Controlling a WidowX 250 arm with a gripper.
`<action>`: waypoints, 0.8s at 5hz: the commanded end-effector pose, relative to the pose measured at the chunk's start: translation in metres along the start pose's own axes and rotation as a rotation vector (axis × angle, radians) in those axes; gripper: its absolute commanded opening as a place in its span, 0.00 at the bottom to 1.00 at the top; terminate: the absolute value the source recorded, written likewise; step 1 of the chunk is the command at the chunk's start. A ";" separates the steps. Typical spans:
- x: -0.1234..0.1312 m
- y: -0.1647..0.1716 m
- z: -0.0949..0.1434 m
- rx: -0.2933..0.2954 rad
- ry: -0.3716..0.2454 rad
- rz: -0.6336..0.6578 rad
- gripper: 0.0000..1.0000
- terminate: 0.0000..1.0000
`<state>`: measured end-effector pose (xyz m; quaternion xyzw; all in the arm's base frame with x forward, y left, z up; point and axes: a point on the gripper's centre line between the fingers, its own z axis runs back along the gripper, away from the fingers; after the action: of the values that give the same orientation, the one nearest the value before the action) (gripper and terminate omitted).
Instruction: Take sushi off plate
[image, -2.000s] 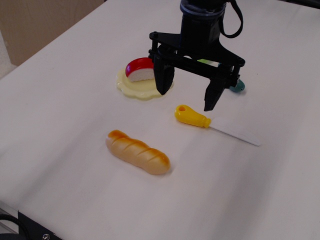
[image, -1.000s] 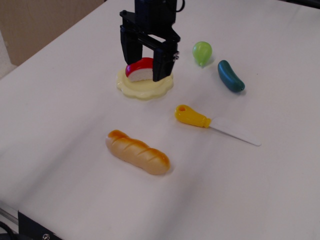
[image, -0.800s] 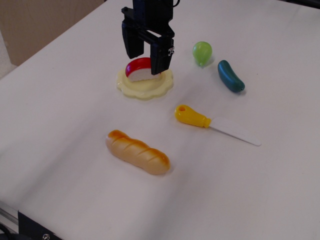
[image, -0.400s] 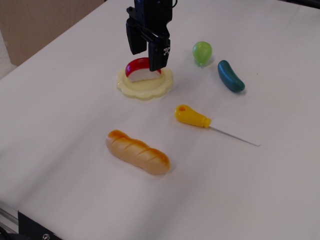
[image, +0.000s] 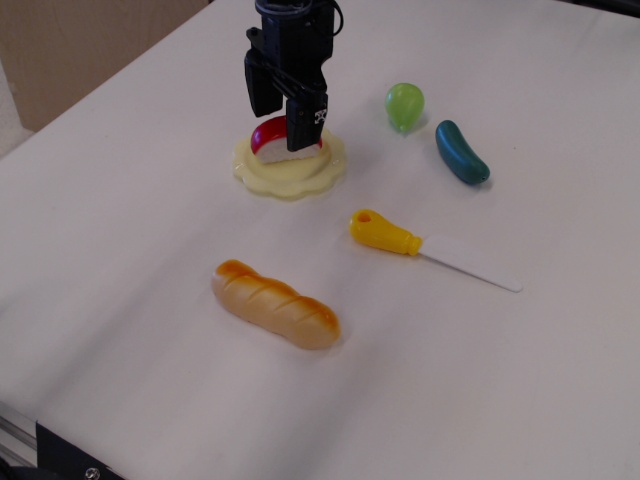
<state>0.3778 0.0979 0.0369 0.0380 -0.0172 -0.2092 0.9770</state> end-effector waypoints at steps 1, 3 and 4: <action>0.018 0.018 0.003 0.058 -0.008 0.036 1.00 0.00; 0.018 0.020 0.004 0.060 -0.023 0.070 0.00 0.00; 0.014 0.022 0.019 0.096 -0.041 0.114 0.00 0.00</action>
<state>0.3862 0.1083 0.0226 0.0602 -0.0078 -0.1553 0.9860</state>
